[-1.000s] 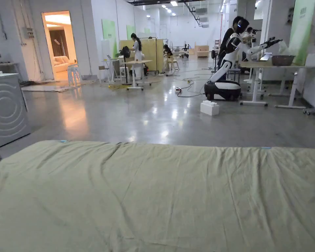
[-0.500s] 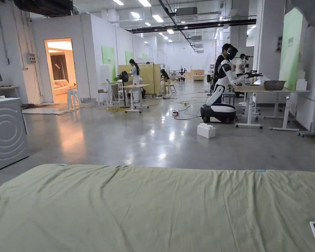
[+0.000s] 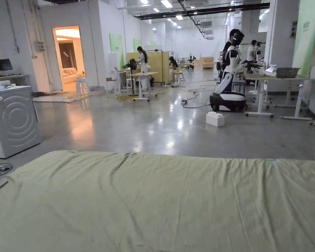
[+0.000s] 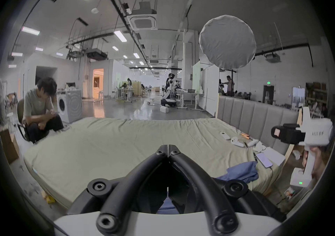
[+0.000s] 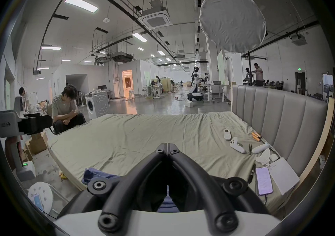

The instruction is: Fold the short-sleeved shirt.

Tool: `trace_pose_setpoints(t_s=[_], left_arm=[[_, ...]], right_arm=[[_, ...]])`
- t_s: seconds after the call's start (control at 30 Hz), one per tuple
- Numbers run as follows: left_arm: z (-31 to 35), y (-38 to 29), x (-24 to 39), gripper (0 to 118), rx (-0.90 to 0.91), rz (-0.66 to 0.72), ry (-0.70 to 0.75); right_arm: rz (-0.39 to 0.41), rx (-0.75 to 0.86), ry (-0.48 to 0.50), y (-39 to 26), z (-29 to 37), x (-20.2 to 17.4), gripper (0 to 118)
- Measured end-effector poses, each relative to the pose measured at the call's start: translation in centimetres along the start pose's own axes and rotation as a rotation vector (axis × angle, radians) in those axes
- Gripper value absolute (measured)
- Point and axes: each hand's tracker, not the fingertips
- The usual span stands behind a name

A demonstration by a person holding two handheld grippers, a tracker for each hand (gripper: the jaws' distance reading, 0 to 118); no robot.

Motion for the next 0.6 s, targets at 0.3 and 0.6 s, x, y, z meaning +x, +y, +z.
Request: trace_pose_setpoints(t_s=[0.3,0.6], left_arm=[[-7.4,-6.4,-14.1,89,-0.102,0.606,-0.049],[-16.6,-21.6,-18.3,110,-0.522,0.892,-0.093]], right_arm=[[-0.123,-0.111,0.015,-2.3,0.0,0.7,0],[-0.201,-0.231,0.009,-4.3,-0.7,1.6,0]])
